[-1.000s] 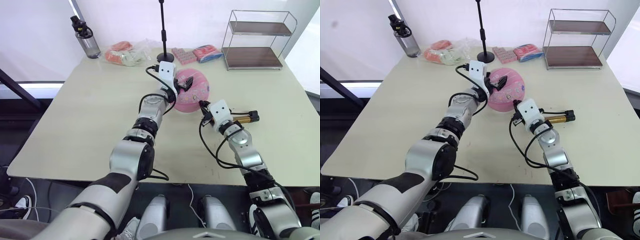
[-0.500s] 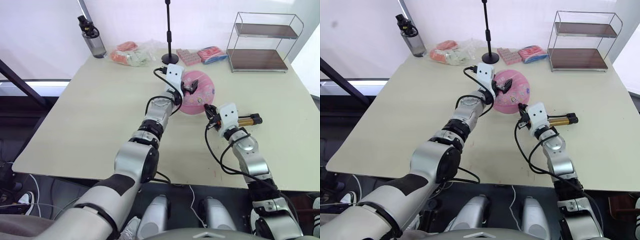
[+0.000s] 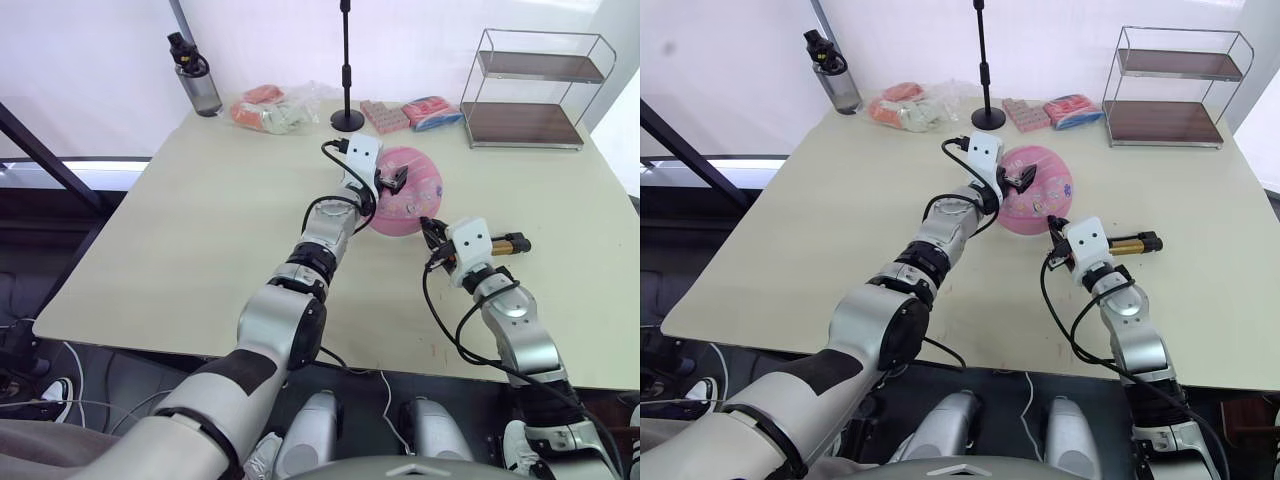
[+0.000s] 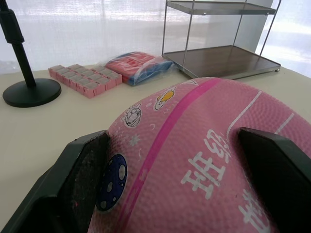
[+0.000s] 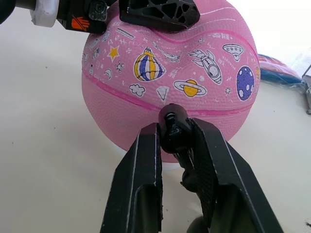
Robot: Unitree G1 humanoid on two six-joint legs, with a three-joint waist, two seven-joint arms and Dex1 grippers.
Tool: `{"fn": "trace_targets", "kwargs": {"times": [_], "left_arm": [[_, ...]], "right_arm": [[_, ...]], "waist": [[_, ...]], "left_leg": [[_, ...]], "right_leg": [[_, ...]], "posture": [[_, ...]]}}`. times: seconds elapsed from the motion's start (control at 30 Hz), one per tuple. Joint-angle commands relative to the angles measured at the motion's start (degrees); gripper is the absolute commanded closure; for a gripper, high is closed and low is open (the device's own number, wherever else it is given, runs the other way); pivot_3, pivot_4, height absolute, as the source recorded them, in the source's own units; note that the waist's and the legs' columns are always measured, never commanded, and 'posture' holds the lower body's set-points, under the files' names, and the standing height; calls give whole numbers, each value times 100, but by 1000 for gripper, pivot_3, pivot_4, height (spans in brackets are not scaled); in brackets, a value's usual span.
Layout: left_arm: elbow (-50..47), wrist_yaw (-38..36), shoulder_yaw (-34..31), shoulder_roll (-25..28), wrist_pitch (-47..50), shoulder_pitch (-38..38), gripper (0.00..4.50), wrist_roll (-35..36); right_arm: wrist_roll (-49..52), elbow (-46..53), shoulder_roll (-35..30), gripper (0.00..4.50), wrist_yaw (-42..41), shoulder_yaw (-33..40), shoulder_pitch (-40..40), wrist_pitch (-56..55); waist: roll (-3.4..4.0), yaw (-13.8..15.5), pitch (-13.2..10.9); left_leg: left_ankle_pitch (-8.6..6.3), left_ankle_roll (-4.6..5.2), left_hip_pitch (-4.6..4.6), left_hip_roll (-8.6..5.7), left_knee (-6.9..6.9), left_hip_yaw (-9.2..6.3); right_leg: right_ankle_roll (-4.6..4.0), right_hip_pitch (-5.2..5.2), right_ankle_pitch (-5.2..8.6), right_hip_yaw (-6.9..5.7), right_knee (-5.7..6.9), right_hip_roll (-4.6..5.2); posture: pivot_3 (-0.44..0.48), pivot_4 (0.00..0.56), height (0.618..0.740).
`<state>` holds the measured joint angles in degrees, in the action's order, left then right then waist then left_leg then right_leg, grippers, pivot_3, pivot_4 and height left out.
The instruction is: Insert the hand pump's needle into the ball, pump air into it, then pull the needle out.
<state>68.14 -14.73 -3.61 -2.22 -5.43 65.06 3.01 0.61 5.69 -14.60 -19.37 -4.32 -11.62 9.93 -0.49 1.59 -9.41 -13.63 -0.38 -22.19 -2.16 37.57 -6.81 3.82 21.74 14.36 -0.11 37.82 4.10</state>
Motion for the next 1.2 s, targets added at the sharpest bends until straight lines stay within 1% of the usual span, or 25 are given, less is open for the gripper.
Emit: {"fn": "trace_targets", "kwargs": {"times": [0.03, 0.23, 0.4, 0.63, 0.87, 1.0, 1.07, 1.1, 1.13, 1.2], "left_arm": [[666, 726, -61, 322, 468, -407, 0, -217], [684, 825, 59, 323, 430, -471, 0, -297], [703, 890, 176, 317, 402, -561, 0, -363], [725, 957, 317, 351, 389, -656, 0, -429], [732, 1014, 344, 334, 395, -664, 0, -448], [735, 1042, 351, 329, 401, -661, 0, -460], [735, 1067, 356, 329, 402, -664, 0, -472], [736, 1084, 358, 327, 404, -666, 0, -477], [736, 1098, 354, 325, 405, -667, 0, -484], [736, 1131, 340, 319, 410, -672, 0, -504]], "right_arm": [[129, 693, -248, 4147, -85, 322, 228, -98], [-53, 788, -523, 4147, -167, 260, 296, -136], [-604, 702, -994, 4147, -305, -98, 431, -553], [-508, 866, -997, 4147, -306, 5, 550, -513], [-1013, 855, -1324, 4147, -290, -158, 598, -873], [-872, 919, -1212, 4147, -243, -39, 711, -806], [-796, 994, -1171, 4147, -250, 23, 770, -754], [-794, 1024, -1172, 4147, -250, 43, 803, -754], [-797, 1047, -1175, 4147, -250, 55, 825, -755], [-797, 1075, -1183, 4147, -260, 68, 868, -780]], "waist": [[0, 0, 0], [0, 14, 0], [-1, 51, 12], [-1, 57, 57], [-1, 62, 66], [-5, 56, 71], [-39, -30, 98], [-52, -142, 103], [-52, -244, 103], [-57, -292, 98]], "left_leg": [[0, 0, 7, 0, -1, 0], [0, 0, 11, -3, -2, -4], [0, 0, 12, -7, -2, -5], [-1, 0, 20, -7, -16, -6], [-1, 0, 20, -10, -17, -7], [-1, 0, 20, -10, -18, -8], [-1, 0, 27, -9, -23, -6], [-1, 0, 37, -5, -30, -4], [-2, -1, 55, 3, -30, 2], [-3, -5, 87, 3, -29, 8]], "right_leg": [[4, -7, 2, 0, -1, 0], [7, -11, 4, -1, 0, 3], [12, -14, 7, -3, -3, 7], [14, -22, 9, -3, -14, 8], [16, -23, 11, -5, -15, 12], [17, -24, 11, -6, -18, 13], [17, -24, 12, -1, -17, 11], [19, -28, 13, 2, -17, 9], [20, -41, 13, 9, -16, 3], [24, -57, 9, 22, -5, 4]], "posture": [[0, 150, 731], [0, 150, 731], [0, 150, 731], [0, 150, 731], [0, 150, 731], [0, 150, 731], [0, 150, 731], [0, 150, 731], [0, 150, 731], [0, 150, 731]]}}
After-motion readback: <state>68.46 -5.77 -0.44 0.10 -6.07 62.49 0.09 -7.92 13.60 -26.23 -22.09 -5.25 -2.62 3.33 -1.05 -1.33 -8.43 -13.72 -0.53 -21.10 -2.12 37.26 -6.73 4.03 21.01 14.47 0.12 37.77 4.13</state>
